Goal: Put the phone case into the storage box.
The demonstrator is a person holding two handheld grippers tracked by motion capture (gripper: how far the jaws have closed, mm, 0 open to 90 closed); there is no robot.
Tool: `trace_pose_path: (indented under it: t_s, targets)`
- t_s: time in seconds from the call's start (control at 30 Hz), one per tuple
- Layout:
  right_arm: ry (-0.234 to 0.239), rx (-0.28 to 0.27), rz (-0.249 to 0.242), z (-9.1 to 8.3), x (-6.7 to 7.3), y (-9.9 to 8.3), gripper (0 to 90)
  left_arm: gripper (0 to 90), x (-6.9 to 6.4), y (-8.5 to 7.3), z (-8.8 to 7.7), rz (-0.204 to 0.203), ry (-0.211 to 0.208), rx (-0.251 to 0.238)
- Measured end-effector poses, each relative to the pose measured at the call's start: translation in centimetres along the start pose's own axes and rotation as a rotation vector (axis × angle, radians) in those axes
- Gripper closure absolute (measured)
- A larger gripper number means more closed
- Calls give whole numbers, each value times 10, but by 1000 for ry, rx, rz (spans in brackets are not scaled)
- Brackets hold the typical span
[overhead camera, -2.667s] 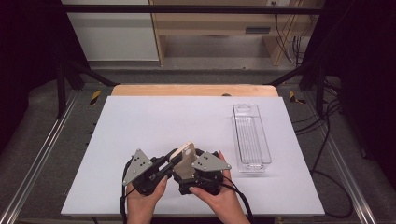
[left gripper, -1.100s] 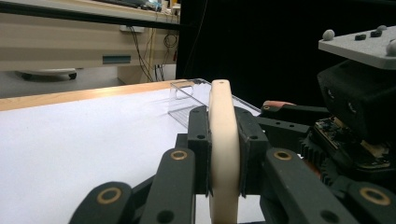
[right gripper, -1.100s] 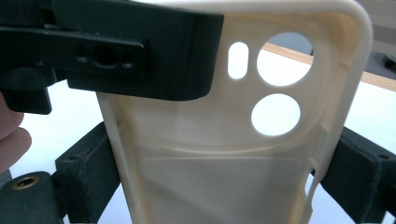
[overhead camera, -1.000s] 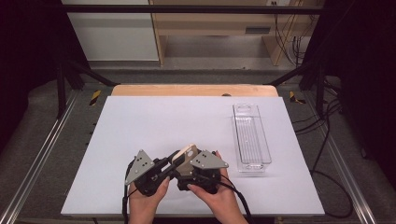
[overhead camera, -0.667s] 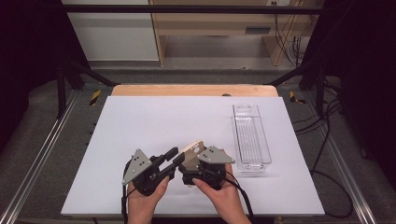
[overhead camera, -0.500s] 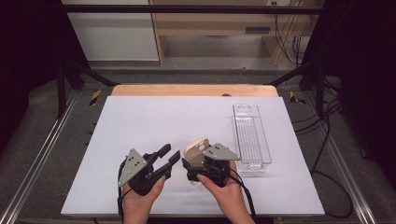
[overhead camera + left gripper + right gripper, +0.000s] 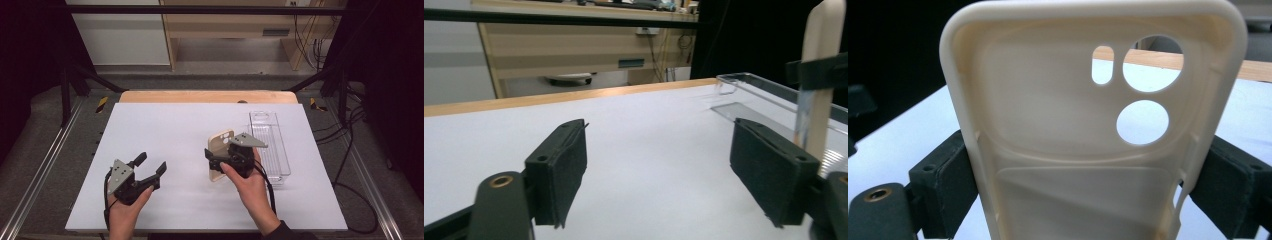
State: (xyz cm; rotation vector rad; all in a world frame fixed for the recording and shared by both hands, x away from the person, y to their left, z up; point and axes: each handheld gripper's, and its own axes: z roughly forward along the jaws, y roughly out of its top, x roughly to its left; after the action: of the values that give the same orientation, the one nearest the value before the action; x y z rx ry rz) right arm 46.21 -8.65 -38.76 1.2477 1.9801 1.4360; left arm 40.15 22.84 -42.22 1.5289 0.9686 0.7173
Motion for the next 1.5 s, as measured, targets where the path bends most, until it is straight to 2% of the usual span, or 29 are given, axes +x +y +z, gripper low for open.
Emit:
trace_pose_path:
  t_s: [0.13,0.33,0.57,0.73,1.1,1.5]
  targets:
    - [-4,17,54,4,-12,14,106,168,13,-5,-5,-9,25,7]
    - [-54,27,58,8,-27,39,106,128,25,-16,-13,-8,35,29]
    - [-109,-14,80,8,-45,68,106,100,31,-22,-16,-28,41,20]
    - [-183,-63,65,3,-66,84,106,51,29,-27,-14,-18,21,23]
    - [-305,-121,124,-5,-118,87,106,40,34,-33,-15,-36,22,18]
    - [-371,-126,150,-1,-147,83,106,40,37,-35,-15,-38,22,12]
